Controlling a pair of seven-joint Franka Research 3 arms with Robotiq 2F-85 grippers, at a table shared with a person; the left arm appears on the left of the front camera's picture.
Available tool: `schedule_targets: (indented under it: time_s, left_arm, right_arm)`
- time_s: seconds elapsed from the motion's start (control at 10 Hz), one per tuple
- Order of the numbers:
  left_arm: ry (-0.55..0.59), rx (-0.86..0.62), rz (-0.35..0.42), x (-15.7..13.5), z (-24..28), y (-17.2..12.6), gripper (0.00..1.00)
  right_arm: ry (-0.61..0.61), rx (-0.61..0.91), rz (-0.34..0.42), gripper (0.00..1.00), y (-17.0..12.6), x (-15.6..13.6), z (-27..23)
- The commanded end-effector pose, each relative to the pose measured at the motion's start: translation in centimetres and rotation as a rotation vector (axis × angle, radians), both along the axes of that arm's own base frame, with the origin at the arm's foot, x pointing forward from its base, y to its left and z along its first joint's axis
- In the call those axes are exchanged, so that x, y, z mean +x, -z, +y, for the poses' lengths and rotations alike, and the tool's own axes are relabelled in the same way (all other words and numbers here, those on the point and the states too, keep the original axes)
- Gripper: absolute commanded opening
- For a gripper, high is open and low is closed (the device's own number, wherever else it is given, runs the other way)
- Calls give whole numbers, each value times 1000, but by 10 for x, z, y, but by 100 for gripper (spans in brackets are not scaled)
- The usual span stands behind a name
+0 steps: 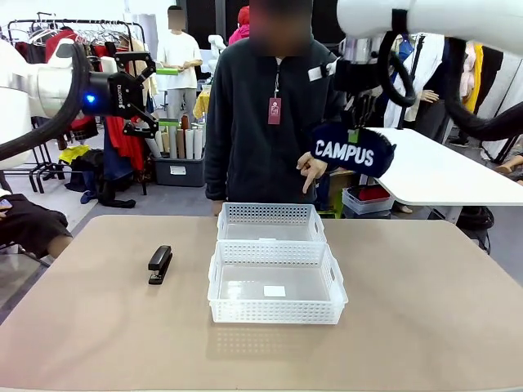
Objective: Distribute items into two baskets.
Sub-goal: Move the picked Pencil pouch towards the Organizing basket indicated by the person, stopping as directed.
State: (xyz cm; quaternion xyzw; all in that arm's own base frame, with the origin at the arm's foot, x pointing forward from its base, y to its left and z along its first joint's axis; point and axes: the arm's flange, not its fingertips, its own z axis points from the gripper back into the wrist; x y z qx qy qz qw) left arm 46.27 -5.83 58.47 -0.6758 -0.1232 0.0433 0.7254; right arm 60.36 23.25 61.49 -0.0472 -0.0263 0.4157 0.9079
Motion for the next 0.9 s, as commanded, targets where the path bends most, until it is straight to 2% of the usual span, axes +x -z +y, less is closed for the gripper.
schedule_targets:
  time_s: [0.0, 0.2, 0.5, 0.8]
  left_arm:
    - [2, -5, 2, 0, 0, -2, 100]
    - [2, -5, 2, 0, 0, -2, 100]
    - [2, -5, 2, 0, 0, -2, 100]
    - [2, -5, 2, 0, 0, -2, 100]
  right_arm:
    - [-154, 6, 66, 0, -1, 27, 23]
    - [-273, 35, 52, 0, 13, 31, 48]
    - [-425, 61, 92, 0, 35, 41, 82]
    - [-527, 100, 83, 0, 43, 47, 101]
